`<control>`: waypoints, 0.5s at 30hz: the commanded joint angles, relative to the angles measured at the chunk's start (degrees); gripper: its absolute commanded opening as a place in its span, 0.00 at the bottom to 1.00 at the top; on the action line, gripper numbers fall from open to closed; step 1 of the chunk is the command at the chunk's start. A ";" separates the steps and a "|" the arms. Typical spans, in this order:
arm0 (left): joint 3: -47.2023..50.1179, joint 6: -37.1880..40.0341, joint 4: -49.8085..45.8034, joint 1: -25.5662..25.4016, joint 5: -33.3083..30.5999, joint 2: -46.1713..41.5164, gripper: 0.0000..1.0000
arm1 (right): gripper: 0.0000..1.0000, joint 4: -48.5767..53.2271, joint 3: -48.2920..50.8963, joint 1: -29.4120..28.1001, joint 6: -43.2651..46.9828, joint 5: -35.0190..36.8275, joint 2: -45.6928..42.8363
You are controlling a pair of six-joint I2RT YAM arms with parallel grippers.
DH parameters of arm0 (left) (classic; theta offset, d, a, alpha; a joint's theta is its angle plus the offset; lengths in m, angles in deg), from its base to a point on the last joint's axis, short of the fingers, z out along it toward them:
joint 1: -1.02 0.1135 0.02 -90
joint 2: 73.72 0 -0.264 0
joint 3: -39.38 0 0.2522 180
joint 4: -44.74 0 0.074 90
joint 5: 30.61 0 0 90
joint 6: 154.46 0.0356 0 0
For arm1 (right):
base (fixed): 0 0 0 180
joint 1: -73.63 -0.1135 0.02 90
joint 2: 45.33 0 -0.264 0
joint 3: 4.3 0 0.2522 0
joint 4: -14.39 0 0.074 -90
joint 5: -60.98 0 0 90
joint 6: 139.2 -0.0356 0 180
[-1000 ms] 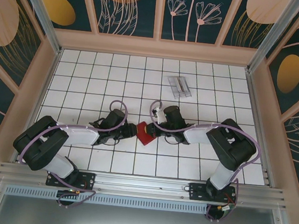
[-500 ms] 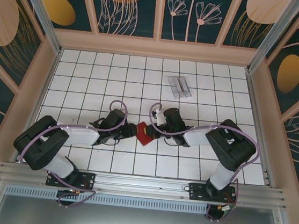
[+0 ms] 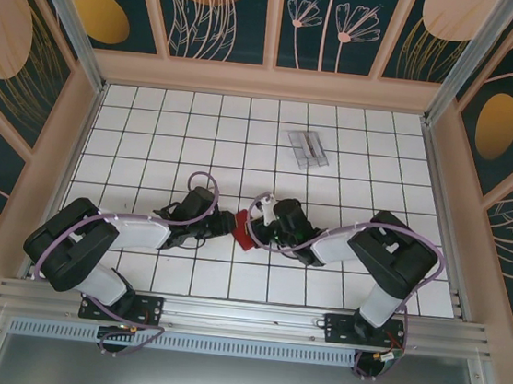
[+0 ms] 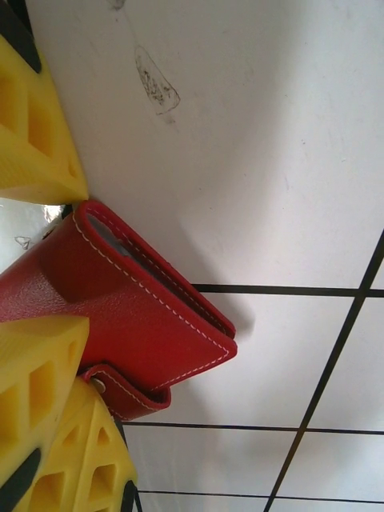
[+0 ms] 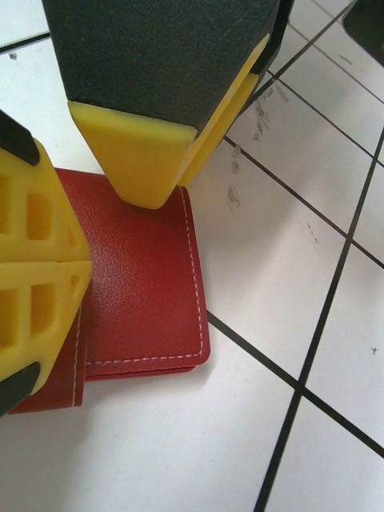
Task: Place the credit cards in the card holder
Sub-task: Close the button on the card holder.
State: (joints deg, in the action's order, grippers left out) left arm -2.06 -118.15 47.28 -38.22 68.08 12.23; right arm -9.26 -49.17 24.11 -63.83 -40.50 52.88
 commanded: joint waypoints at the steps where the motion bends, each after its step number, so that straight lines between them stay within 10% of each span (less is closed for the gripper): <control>1: 0.27 0.85 -0.57 0.50 0.09 2.44 0.43 | 0.00 11.11 1.69 -1.99 3.28 9.13 4.46; 8: -0.25 3.70 -3.78 4.38 -0.56 -2.81 0.46 | 0.01 13.33 -2.84 -1.83 0.95 4.82 3.16; 15: -2.00 7.68 -12.00 9.28 -6.58 -12.37 0.69 | 0.33 18.13 -8.60 -1.22 1.07 5.19 -3.84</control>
State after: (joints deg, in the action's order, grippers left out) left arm -2.15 -113.58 40.35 -29.98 65.56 3.60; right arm 0.86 -55.82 22.43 -63.00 -36.04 52.27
